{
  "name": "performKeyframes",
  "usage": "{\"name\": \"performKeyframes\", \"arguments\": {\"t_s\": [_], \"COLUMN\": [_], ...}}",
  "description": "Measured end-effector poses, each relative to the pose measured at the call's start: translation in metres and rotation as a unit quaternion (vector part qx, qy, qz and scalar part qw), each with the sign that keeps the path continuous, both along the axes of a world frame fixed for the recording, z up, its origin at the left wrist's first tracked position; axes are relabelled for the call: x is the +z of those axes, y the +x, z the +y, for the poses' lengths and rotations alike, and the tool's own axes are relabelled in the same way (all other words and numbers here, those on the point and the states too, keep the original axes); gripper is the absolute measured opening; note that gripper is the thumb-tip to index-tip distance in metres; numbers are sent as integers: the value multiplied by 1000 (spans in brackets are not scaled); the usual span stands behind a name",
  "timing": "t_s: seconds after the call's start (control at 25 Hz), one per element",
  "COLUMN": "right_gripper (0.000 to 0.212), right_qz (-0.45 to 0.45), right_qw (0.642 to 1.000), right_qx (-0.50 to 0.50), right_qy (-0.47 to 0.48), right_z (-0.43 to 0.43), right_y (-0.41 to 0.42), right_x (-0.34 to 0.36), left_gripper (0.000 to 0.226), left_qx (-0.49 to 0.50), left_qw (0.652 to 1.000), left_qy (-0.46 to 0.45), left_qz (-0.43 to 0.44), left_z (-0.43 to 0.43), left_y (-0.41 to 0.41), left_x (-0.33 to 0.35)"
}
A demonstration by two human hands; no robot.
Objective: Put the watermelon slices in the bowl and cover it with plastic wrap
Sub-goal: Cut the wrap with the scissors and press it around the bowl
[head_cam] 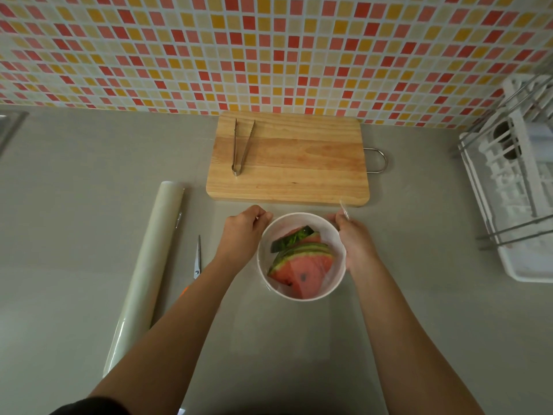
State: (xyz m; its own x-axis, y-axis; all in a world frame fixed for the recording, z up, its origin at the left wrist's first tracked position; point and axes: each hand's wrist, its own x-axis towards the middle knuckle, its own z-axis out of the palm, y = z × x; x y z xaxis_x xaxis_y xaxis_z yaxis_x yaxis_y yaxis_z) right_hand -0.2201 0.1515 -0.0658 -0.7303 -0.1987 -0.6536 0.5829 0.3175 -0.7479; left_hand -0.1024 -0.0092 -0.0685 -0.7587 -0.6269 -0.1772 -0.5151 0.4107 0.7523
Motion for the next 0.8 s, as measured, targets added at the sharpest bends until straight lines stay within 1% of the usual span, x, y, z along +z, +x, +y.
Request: {"name": "performKeyframes", "arguments": {"t_s": [0.08, 0.12, 0.2, 0.24, 0.32, 0.4, 0.52, 0.64, 0.72, 0.8], "right_gripper": [39, 33, 17, 18, 37, 49, 53, 52, 44, 32], "right_qz": [-6, -5, -5, -9, -5, 4, 11, 21, 21, 2], "right_qw": [1000, 1000, 999, 999, 998, 998, 997, 997, 997, 997], "right_qx": [2, 4, -16, -36, -54, -51, -49, -49, -29, -13], "right_qy": [21, 28, 33, 21, 14, 39, 55, 59, 70, 73], "right_z": [0, -1, -3, -4, -5, -6, -6, -7, -7, -6], "right_y": [-2, -2, -5, -6, -7, -7, -6, -7, -8, -10], "right_x": [-2, -3, -6, -8, -10, -8, -5, -7, -5, -7], "left_gripper": [25, 24, 18, 15, 12, 13, 19, 18, 17, 18], "left_qx": [2, 6, 29, 48, 84, 109, 111, 92, 76, 55], "left_qw": [1000, 998, 986, 972, 935, 912, 912, 922, 933, 944], "left_qy": [27, 54, 162, 229, 340, 390, 390, 377, 351, 320], "left_qz": [-12, -13, -2, 11, 46, 67, 54, 18, -20, -58], "left_z": [0, 0, 1, 2, 8, 12, 14, 12, 9, 6], "left_y": [-1, -1, 1, 3, 5, 4, 2, 3, 2, 1], "left_x": [-1, -1, -1, -1, 0, -1, 1, 5, 10, 12]}}
